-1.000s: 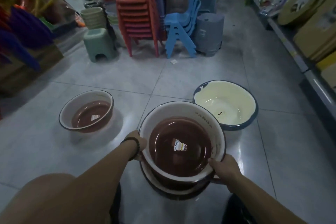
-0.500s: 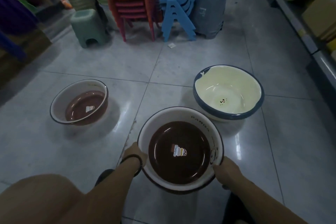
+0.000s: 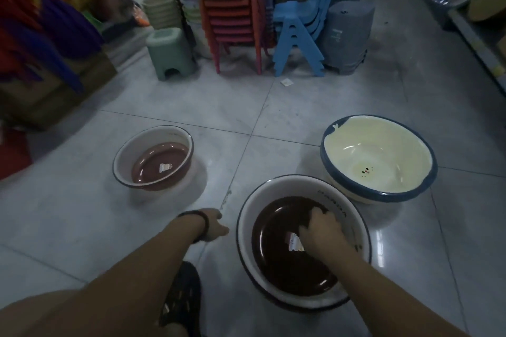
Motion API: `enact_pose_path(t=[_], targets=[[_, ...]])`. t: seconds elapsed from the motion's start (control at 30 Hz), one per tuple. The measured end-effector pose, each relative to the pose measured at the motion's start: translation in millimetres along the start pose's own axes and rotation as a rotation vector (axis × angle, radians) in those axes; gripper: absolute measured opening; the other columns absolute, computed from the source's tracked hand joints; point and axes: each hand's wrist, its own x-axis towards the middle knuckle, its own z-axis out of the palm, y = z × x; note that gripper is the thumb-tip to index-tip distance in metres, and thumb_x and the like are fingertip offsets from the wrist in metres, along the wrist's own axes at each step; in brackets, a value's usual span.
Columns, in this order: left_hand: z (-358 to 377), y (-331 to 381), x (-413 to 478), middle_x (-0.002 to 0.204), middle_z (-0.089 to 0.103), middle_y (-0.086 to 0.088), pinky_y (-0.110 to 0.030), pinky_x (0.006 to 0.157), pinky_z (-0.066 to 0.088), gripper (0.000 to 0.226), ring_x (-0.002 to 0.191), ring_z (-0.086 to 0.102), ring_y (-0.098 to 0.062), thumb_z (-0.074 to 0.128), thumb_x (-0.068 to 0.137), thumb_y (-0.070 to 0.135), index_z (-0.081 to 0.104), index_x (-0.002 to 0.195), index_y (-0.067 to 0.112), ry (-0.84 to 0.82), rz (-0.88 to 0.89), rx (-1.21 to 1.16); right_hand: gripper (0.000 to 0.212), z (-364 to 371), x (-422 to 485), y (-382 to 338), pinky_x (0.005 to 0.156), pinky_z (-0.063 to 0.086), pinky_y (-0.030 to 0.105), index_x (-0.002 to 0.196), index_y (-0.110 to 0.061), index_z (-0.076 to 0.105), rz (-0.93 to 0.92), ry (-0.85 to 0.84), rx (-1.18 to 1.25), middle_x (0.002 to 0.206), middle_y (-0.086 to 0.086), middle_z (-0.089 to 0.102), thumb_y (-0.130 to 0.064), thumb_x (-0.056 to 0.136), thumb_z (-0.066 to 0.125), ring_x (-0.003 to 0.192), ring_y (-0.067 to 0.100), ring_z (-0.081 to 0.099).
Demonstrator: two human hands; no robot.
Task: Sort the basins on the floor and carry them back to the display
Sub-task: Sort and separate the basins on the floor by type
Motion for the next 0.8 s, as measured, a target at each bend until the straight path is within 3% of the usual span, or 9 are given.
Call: enact_pose_path(t=[0.07,0.1,0.17,0.23,0.33,0.5,0.63,0.73,0.8], targets=[[-39.5,-24.0,-2.5,0.157,0.040,-0.010,-0.032,0.079,0.054,0.066,0.106,0.060,-0.025,0.057,0.099,0.043,0.030,0.157,0.028,-0.006,-0.017,0.055,0.017,-3.6,7.2,-52.2,0.093,0.056,0.046,0.106,-0.017,0.056,-0.211,-0.016,0.073,0.107,0.006,0.062,-0.028,0.094,0.056,0.096,0.024,0.061],[-58.2,-38.5,1.3,0.154,0.045,-0.011,-0.030,0.072,0.054,0.063,0.095,0.061,-0.024,0.058,0.098,0.040,0.034,0.155,0.031,0.029,-0.009,0.056,0.017,-4.6,11.0,-77.3,0.093,0.056,0.045,0.110,-0.018,0.058,-0.317,-0.024,0.070,0.108,0.005,0.062,-0.025,0.095,0.055,0.098,0.024,0.062],[-91.5,-68.3,13.8,0.154,0.044,-0.006,-0.030,0.093,0.052,0.056,0.115,0.061,-0.024,0.061,0.095,0.038,0.045,0.149,0.034,0.148,0.004,0.098,0.036,-1.6,21.7,-124.5,0.099,0.052,0.043,0.135,-0.021,0.056,-0.460,-0.036,-0.016,0.129,0.005,0.060,-0.028,0.100,0.053,0.117,0.027,0.060],[-115.6,-98.1,36.8,0.159,0.039,-0.004,-0.031,0.111,0.041,0.053,0.136,0.049,-0.025,0.060,0.095,0.040,0.050,0.146,0.032,0.194,-0.047,0.165,0.044,9.4,40.7,-163.9,0.102,0.049,0.041,0.143,-0.019,0.050,-0.497,-0.075,-0.090,0.139,0.009,0.055,-0.033,0.102,0.051,0.126,0.030,0.056],[-129.4,-133.7,79.9,0.155,0.044,-0.007,-0.033,0.113,0.038,0.060,0.138,0.047,-0.028,0.061,0.095,0.037,0.043,0.150,0.022,0.213,-0.142,0.145,0.040,41.3,71.9,-204.9,0.102,0.049,0.042,0.136,-0.013,0.050,-0.536,-0.167,-0.217,0.136,0.015,0.053,-0.034,0.102,0.049,0.123,0.034,0.054],[-118.1,-164.8,174.2,0.158,0.035,-0.012,-0.035,0.116,0.034,0.073,0.143,0.039,-0.031,0.059,0.091,0.038,0.029,0.154,0.015,0.283,-0.242,0.063,0.039,93.8,119.4,-226.9,0.101,0.047,0.043,0.138,-0.014,0.049,-0.602,-0.166,-0.310,0.134,0.013,0.052,-0.031,0.103,0.047,0.124,0.034,0.051],[-100.3,-178.6,233.4,0.167,0.011,-0.011,-0.042,0.123,0.019,0.088,0.151,0.019,-0.037,0.059,0.091,0.045,0.013,0.159,0.014,0.359,-0.223,-0.003,0.033,129.0,143.7,-228.7,0.096,0.045,0.042,0.133,-0.016,0.052,-0.658,-0.104,-0.437,0.129,0.011,0.054,-0.023,0.101,0.048,0.121,0.033,0.049],[-85.6,-190.6,251.5,0.169,-0.002,-0.007,-0.046,0.126,0.009,0.098,0.155,0.006,-0.034,0.058,0.091,0.046,-0.004,0.161,0.016,0.310,-0.231,-0.011,0.036,155.2,146.4,-238.6,0.102,0.045,0.042,0.135,-0.015,0.052,-0.619,-0.175,-0.369,0.131,0.010,0.054,-0.021,0.100,0.049,0.127,0.033,0.048],[-79.6,-198.6,260.3,0.169,0.004,0.000,-0.047,0.125,0.013,0.098,0.154,0.012,-0.033,0.058,0.087,0.051,0.001,0.162,0.021,0.318,-0.262,-0.022,0.036,167.8,148.6,-250.2,0.102,0.046,0.040,0.135,-0.016,0.052,-0.577,-0.201,-0.279,0.132,0.009,0.054,-0.023,0.100,0.050,0.127,0.031,0.048]])
